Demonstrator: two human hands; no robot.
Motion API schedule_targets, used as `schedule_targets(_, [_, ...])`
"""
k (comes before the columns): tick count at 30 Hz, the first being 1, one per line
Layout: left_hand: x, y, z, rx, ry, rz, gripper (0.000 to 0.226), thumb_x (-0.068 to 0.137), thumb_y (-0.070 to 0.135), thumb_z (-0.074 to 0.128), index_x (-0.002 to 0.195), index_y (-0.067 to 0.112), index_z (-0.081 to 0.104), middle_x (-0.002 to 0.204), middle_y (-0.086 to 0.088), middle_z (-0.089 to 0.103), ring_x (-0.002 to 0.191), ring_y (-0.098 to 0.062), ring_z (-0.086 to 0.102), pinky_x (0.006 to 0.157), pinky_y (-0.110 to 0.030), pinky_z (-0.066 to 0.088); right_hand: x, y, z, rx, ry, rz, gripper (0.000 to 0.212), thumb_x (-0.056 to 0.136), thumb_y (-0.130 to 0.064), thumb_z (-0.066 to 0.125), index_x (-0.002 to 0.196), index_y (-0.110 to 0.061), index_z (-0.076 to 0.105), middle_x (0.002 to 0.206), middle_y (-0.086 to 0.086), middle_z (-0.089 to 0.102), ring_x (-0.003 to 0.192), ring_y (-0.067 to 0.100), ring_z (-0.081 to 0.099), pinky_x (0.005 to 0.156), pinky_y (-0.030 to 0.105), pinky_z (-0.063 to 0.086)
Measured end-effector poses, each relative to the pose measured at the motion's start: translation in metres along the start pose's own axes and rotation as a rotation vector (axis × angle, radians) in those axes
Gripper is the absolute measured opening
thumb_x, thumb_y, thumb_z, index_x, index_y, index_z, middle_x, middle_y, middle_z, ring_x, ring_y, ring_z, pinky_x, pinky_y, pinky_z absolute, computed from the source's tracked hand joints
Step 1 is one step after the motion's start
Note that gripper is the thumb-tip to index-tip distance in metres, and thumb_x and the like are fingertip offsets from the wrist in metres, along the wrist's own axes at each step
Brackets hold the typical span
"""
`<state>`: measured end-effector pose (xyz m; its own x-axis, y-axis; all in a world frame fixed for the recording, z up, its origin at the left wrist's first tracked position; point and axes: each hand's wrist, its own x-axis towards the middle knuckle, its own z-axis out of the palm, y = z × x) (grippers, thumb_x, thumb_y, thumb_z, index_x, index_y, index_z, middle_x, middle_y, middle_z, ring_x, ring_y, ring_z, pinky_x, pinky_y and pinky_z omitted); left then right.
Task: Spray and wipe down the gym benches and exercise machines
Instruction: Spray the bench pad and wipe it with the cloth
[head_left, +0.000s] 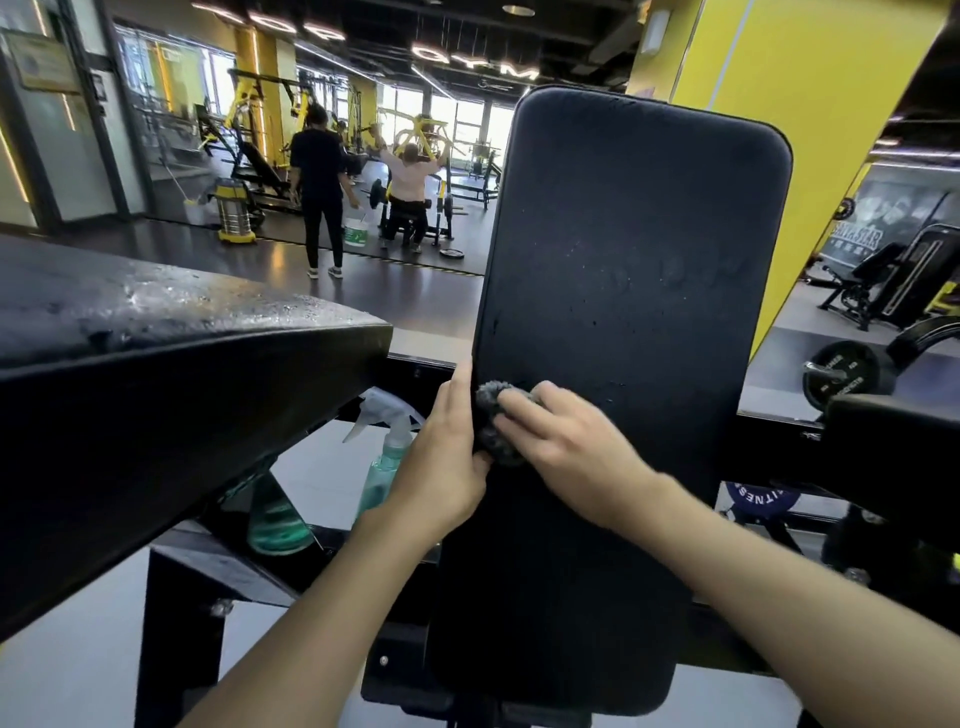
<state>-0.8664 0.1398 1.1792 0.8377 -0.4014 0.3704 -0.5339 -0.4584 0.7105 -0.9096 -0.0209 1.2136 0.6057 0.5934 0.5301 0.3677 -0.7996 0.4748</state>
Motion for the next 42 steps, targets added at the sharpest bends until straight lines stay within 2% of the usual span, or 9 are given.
schedule_targets(6, [-0.001, 0.009, 0.001, 0.068, -0.024, -0.071, 0.096, 0.097, 0.011, 0.061, 0.159, 0.029, -0.010, 0.163, 0.007, 0.014, 0.136, -0.028, 0.044, 0.101, -0.036, 0.042, 0.010, 0.037, -0.009, -0.026, 0.241, 0.397, 0.029, 0.095, 0.004, 0.042, 0.107, 0.005, 0.068, 0.116, 0.017, 0.064, 0.077, 0.032, 0.052, 0.074, 0.043, 0.052])
schedule_targets(9, [-0.001, 0.009, 0.001, 0.104, -0.017, -0.066, 0.097, 0.096, 0.012, 0.063, 0.158, 0.027, -0.010, 0.161, 0.004, 0.018, 0.130, -0.032, 0.048, 0.101, -0.043, 0.046, -0.006, 0.008, -0.002, -0.007, 0.140, 0.209, 0.038, 0.103, -0.002, 0.030, 0.098, 0.002, 0.068, 0.104, 0.017, 0.065, 0.071, 0.029, 0.050, 0.068, 0.042, 0.050])
schedule_targets(12, [-0.001, 0.008, 0.001, 0.111, -0.009, -0.056, 0.098, 0.094, 0.012, 0.064, 0.158, 0.029, -0.009, 0.159, 0.004, 0.021, 0.126, -0.033, 0.051, 0.097, -0.048, 0.048, -0.017, 0.021, -0.011, -0.072, -0.049, -0.054, 0.028, 0.099, 0.002, 0.038, 0.094, 0.000, 0.065, 0.099, 0.016, 0.062, 0.070, 0.029, 0.049, 0.067, 0.042, 0.049])
schedule_targets(18, [0.001, 0.009, 0.004, 0.180, -0.018, -0.066, 0.101, 0.095, 0.013, 0.063, 0.157, 0.026, -0.015, 0.161, 0.003, 0.015, 0.121, -0.035, 0.054, 0.091, -0.047, 0.052, -0.010, 0.037, -0.007, -0.037, 0.247, 0.410, 0.029, 0.093, 0.007, 0.043, 0.106, 0.005, 0.068, 0.113, 0.019, 0.064, 0.075, 0.031, 0.051, 0.073, 0.041, 0.050])
schedule_targets(24, [0.006, 0.020, 0.012, 0.347, -0.127, -0.068, 0.135, 0.082, 0.043, 0.078, 0.148, 0.003, -0.033, 0.164, -0.014, -0.006, 0.149, -0.032, 0.022, 0.114, -0.039, 0.031, -0.029, 0.032, -0.014, -0.081, -0.003, -0.035, 0.032, 0.101, 0.000, 0.036, 0.095, 0.000, 0.067, 0.100, 0.015, 0.064, 0.070, 0.029, 0.049, 0.066, 0.040, 0.048])
schedule_targets(29, [0.009, 0.020, 0.022, 0.393, -0.056, -0.126, 0.140, 0.081, 0.047, 0.078, 0.144, 0.002, -0.038, 0.164, -0.015, -0.005, 0.152, -0.027, 0.010, 0.120, -0.041, 0.022, -0.014, 0.046, -0.009, -0.036, 0.294, 0.446, 0.029, 0.092, 0.008, 0.043, 0.106, 0.005, 0.069, 0.113, 0.020, 0.064, 0.075, 0.034, 0.054, 0.073, 0.042, 0.051])
schedule_targets(35, [0.010, 0.020, 0.025, 0.374, -0.062, -0.147, 0.140, 0.082, 0.042, 0.079, 0.143, 0.006, -0.042, 0.164, -0.013, -0.011, 0.152, -0.027, 0.008, 0.119, -0.048, 0.021, -0.043, 0.036, -0.011, -0.108, -0.044, -0.070, 0.023, 0.100, -0.001, 0.045, 0.100, 0.000, 0.068, 0.105, 0.015, 0.065, 0.071, 0.030, 0.051, 0.064, 0.042, 0.048])
schedule_targets(40, [0.008, 0.019, 0.025, 0.339, -0.054, -0.152, 0.139, 0.083, 0.039, 0.079, 0.143, 0.010, -0.043, 0.164, -0.008, -0.014, 0.152, -0.027, 0.011, 0.119, -0.048, 0.022, -0.035, 0.050, -0.013, -0.066, 0.240, 0.416, 0.036, 0.099, 0.003, 0.034, 0.109, 0.006, 0.068, 0.114, 0.022, 0.064, 0.074, 0.034, 0.053, 0.070, 0.044, 0.050])
schedule_targets(42, [0.007, 0.019, 0.025, 0.332, -0.045, -0.150, 0.138, 0.083, 0.038, 0.079, 0.143, 0.011, -0.043, 0.164, -0.008, -0.013, 0.151, -0.027, 0.012, 0.118, -0.048, 0.023, -0.044, 0.026, 0.001, -0.065, 0.218, 0.403, 0.033, 0.102, 0.000, 0.036, 0.107, 0.006, 0.068, 0.107, 0.021, 0.065, 0.070, 0.032, 0.050, 0.066, 0.044, 0.049])
